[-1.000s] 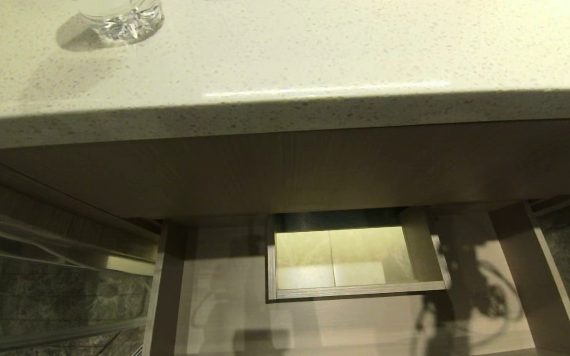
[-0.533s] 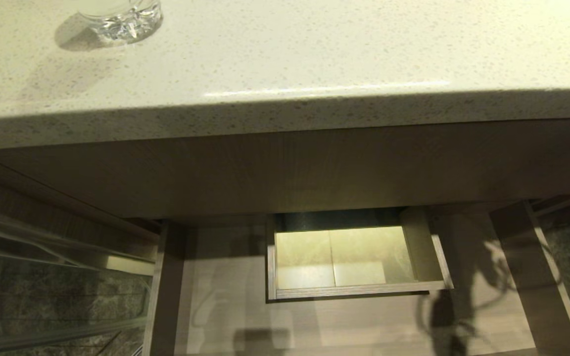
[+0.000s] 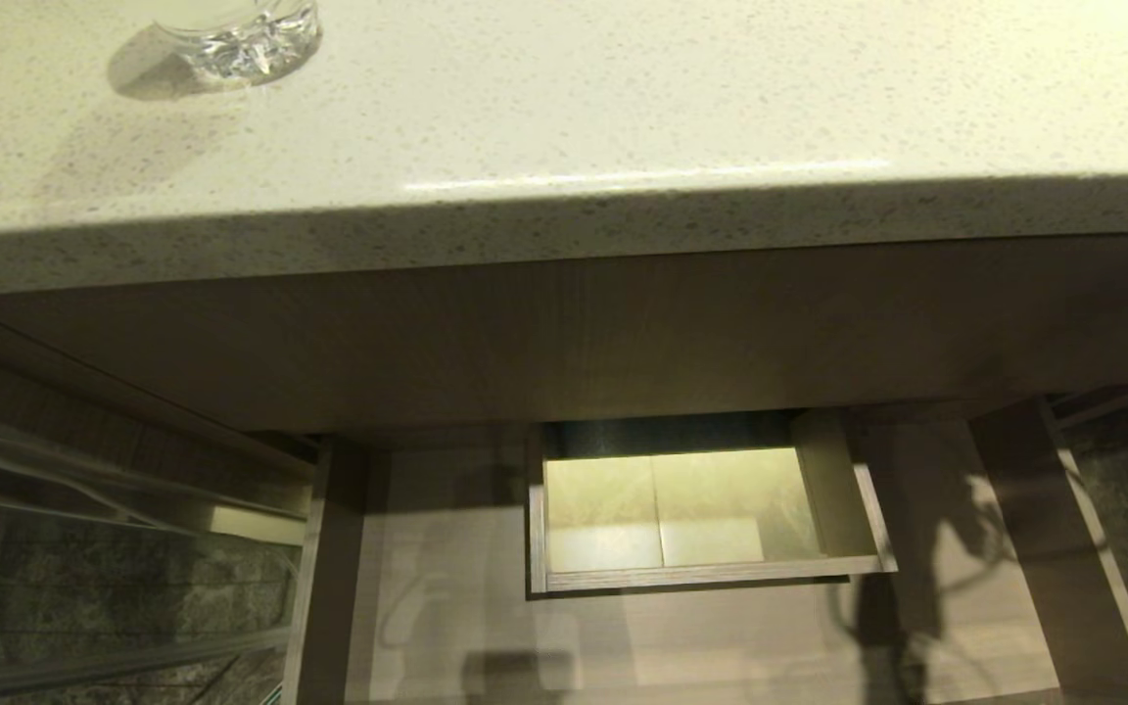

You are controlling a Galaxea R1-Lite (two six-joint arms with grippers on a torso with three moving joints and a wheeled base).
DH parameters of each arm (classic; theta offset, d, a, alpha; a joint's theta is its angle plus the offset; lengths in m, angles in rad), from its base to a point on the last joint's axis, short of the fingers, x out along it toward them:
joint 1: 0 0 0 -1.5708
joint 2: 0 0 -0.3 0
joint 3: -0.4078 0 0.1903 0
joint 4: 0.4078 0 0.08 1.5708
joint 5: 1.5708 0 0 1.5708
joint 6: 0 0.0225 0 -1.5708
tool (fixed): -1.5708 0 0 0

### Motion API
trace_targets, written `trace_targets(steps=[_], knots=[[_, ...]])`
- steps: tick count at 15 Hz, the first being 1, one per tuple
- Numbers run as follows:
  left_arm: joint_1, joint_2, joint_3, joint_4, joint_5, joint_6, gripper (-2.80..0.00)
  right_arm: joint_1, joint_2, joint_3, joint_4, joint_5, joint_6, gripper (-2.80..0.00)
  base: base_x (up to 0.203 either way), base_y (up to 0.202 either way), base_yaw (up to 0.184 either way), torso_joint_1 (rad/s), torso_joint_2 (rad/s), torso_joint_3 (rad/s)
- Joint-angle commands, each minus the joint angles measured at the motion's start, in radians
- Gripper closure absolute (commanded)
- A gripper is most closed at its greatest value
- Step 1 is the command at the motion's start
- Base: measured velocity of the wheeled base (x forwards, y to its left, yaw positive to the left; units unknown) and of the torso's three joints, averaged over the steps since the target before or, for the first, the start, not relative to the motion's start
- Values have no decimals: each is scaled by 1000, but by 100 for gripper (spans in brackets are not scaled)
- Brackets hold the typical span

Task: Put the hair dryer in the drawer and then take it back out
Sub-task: Place it on the countertop

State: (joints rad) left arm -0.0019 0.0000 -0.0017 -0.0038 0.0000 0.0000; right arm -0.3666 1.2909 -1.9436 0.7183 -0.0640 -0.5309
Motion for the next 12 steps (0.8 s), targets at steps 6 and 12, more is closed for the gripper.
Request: trace_targets(steps=[6, 12], knots=[[0, 1, 0, -1, 0, 0, 0, 15, 48, -1, -24, 3, -47, 0, 0, 0, 0, 0, 0, 0], [0, 1, 0, -1, 0, 0, 0, 35, 112, 0, -90, 2, -67, 0, 0, 0, 0, 0, 0, 0]])
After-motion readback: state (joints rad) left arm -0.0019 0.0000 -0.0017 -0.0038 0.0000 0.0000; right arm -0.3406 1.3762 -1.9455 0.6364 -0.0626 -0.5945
